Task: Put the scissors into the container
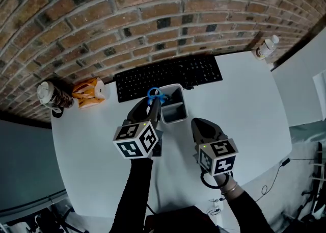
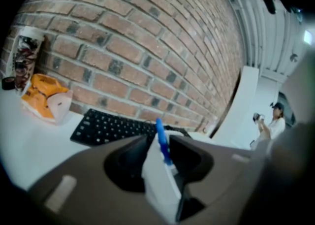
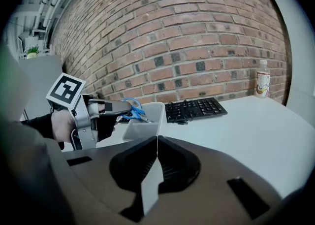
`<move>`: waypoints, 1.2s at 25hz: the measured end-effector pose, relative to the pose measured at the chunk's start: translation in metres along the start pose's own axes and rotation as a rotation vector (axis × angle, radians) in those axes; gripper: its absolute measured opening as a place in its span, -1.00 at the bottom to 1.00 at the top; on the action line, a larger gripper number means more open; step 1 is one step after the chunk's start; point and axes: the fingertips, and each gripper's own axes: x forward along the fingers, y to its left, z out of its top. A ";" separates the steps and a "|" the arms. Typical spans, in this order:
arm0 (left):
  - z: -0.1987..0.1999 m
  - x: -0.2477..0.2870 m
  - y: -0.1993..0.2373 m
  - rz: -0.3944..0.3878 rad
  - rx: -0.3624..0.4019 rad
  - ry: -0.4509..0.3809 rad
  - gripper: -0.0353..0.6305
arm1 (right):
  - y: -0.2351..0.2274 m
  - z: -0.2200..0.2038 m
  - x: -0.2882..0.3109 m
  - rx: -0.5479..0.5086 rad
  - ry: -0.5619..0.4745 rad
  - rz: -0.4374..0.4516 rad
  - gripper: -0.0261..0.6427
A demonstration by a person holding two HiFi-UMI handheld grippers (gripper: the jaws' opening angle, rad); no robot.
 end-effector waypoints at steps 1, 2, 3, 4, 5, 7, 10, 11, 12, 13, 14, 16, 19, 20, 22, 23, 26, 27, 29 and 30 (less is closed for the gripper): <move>-0.001 -0.001 0.000 -0.001 -0.002 0.001 -0.51 | 0.001 -0.001 0.000 -0.001 0.001 0.000 -0.89; -0.002 -0.003 0.000 -0.001 -0.005 0.003 -0.50 | 0.001 -0.001 -0.001 -0.002 0.002 0.000 -0.89; -0.003 -0.004 0.000 -0.002 -0.007 0.005 -0.50 | 0.002 -0.002 -0.001 -0.002 0.003 -0.001 -0.89; -0.004 -0.005 -0.001 -0.002 -0.008 0.006 -0.50 | 0.002 -0.003 -0.002 -0.003 0.004 -0.001 -0.89; -0.003 -0.006 -0.001 -0.003 -0.007 0.005 -0.50 | 0.003 -0.003 -0.002 -0.003 0.005 -0.002 -0.89; -0.003 -0.009 -0.001 -0.004 -0.006 0.002 -0.50 | 0.004 -0.004 -0.003 -0.002 0.006 -0.003 -0.89; -0.004 -0.012 -0.001 -0.005 -0.007 0.004 -0.50 | 0.005 -0.004 -0.004 -0.004 0.005 -0.005 -0.89; -0.005 -0.013 -0.001 -0.005 -0.006 0.006 -0.50 | 0.006 -0.005 -0.005 -0.005 0.005 -0.005 -0.89; -0.005 -0.014 -0.001 -0.004 -0.005 0.006 -0.50 | 0.006 -0.005 -0.006 -0.006 0.004 -0.006 -0.89; -0.005 -0.016 -0.001 -0.003 -0.003 0.006 -0.50 | 0.007 -0.005 -0.006 -0.006 0.004 -0.007 -0.89; -0.004 -0.017 -0.001 -0.002 -0.001 0.005 -0.50 | 0.007 -0.006 -0.007 -0.006 0.003 -0.007 -0.89; -0.004 -0.021 -0.002 -0.001 0.002 0.004 -0.50 | 0.009 -0.006 -0.009 -0.007 0.001 -0.008 -0.89; -0.004 -0.028 -0.003 -0.001 0.001 0.001 -0.50 | 0.013 -0.006 -0.012 -0.009 -0.002 -0.007 -0.89; -0.003 -0.030 -0.003 0.000 0.001 -0.001 -0.50 | 0.014 -0.007 -0.013 -0.010 -0.003 -0.008 -0.89; -0.002 -0.035 -0.002 0.005 0.002 -0.007 -0.50 | 0.016 -0.008 -0.015 -0.012 -0.006 -0.009 -0.89; -0.002 -0.038 -0.001 0.008 0.002 -0.010 -0.50 | 0.018 -0.008 -0.017 -0.012 -0.007 -0.010 -0.89; -0.003 -0.047 0.001 0.013 -0.001 -0.013 -0.50 | 0.022 -0.009 -0.021 -0.013 -0.010 -0.012 -0.89; -0.004 -0.050 0.001 0.015 -0.001 -0.013 -0.50 | 0.023 -0.010 -0.022 -0.013 -0.011 -0.014 -0.89; -0.005 -0.055 0.000 0.015 0.001 -0.013 -0.51 | 0.026 -0.011 -0.025 -0.013 -0.014 -0.016 -0.89; -0.006 -0.058 0.000 0.015 0.003 -0.015 -0.54 | 0.027 -0.012 -0.026 -0.012 -0.016 -0.016 -0.89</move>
